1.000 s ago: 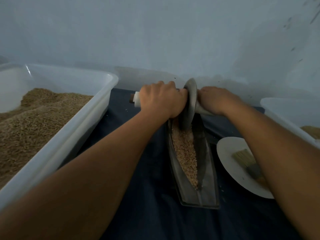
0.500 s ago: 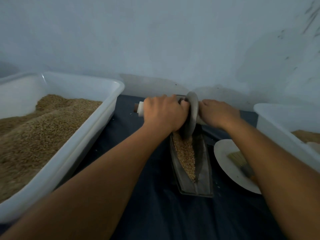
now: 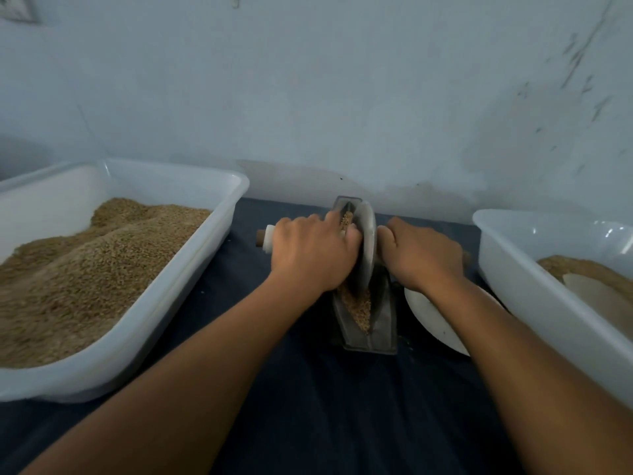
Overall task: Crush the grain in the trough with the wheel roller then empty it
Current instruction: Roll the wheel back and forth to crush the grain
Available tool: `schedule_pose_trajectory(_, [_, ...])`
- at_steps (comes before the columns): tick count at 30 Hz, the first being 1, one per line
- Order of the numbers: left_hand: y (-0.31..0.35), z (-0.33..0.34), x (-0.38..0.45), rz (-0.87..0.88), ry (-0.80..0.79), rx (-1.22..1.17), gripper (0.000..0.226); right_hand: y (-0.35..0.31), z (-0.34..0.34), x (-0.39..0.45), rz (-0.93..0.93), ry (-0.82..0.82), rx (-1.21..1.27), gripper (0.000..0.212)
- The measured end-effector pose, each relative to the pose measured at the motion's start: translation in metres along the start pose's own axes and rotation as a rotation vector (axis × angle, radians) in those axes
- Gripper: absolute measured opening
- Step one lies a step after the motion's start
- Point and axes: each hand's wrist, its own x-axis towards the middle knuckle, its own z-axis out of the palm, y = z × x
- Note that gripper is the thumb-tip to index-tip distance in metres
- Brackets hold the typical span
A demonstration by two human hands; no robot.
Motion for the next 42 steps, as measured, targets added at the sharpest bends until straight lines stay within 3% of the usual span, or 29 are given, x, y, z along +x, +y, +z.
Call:
schedule_pose_trajectory(6, [0.001, -0.012, -0.02, 0.026, 0.053, 0.017, 0.064, -0.002, -0.008, -0.024, -0.086, 0.059, -0.008, 0.042])
schedule_pose_trajectory(15, [0.001, -0.02, -0.034, 0.057, 0.071, 0.005, 0.067, -0.005, -0.016, -0.041, -0.126, 0.15, -0.024, 0.043])
schedule_pose_trajectory(42, [-0.005, 0.024, 0.05, -0.031, -0.005, -0.042, 0.047, 0.008, 0.016, 0.051, 0.034, -0.102, 0.056, 0.046])
